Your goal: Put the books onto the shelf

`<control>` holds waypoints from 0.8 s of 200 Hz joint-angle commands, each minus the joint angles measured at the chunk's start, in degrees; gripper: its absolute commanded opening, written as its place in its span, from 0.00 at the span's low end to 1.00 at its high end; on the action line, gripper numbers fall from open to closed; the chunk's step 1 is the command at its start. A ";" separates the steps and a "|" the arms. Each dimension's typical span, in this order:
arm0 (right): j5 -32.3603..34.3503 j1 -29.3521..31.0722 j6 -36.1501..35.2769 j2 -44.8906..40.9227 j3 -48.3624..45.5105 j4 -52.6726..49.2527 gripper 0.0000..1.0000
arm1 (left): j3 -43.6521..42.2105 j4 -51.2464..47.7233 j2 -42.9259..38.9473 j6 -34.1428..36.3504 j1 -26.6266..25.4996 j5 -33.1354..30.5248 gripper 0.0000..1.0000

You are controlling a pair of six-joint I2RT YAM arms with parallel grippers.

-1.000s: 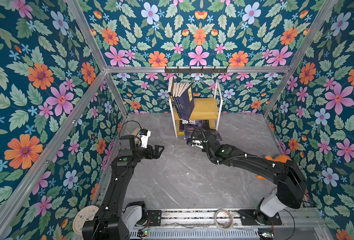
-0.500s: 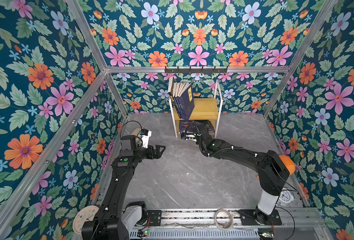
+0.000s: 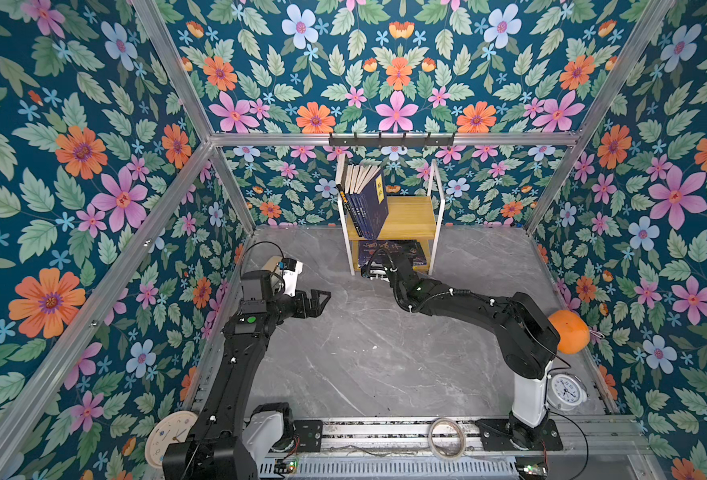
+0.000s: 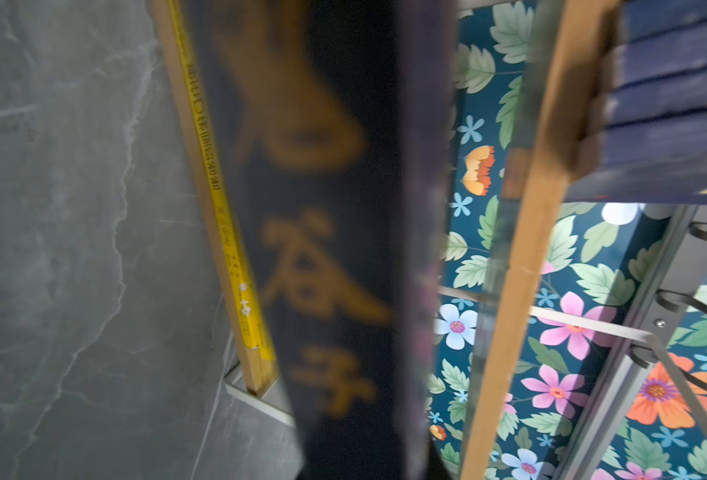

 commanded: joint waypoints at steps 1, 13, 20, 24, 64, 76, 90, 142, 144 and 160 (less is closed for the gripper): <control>-0.12 0.07 3.33 0.49 -0.75 1.46 0.00 | 0.34 0.87 -0.36 -0.49 -0.01 0.74 1.00; -0.72 0.07 3.93 0.81 -1.30 0.71 0.00 | 0.26 0.85 -0.24 -0.24 -0.01 0.36 1.00; -1.08 -0.02 4.18 0.97 -1.34 0.17 0.00 | 0.17 1.14 -0.16 -0.23 -0.01 -0.01 1.00; -1.18 -0.10 4.41 1.03 -1.25 -0.12 0.00 | 0.08 1.30 -0.12 -0.28 -0.06 -0.13 1.00; -2.67 -1.75 5.64 2.64 2.27 -2.93 0.00 | 0.87 1.20 0.08 -1.46 0.08 0.60 1.00; -2.98 -2.45 5.35 3.40 3.89 -3.25 0.00 | 0.61 1.44 0.05 -1.38 0.08 0.13 1.00; -3.48 -3.07 5.40 4.24 6.03 -4.06 0.00 | 0.70 1.38 -0.25 -1.55 0.06 0.45 1.00; -5.43 -4.66 4.35 8.53 11.32 -3.36 0.00 | 0.87 1.47 -0.33 -2.13 -0.18 -0.04 1.00; -5.49 -4.74 4.40 8.61 11.50 -3.37 0.00 | 0.87 1.42 -0.37 -2.20 -0.18 0.07 1.00; -6.29 -5.24 4.06 9.48 12.07 -2.79 0.00 | 0.96 1.18 -0.36 -2.16 -0.18 0.46 1.00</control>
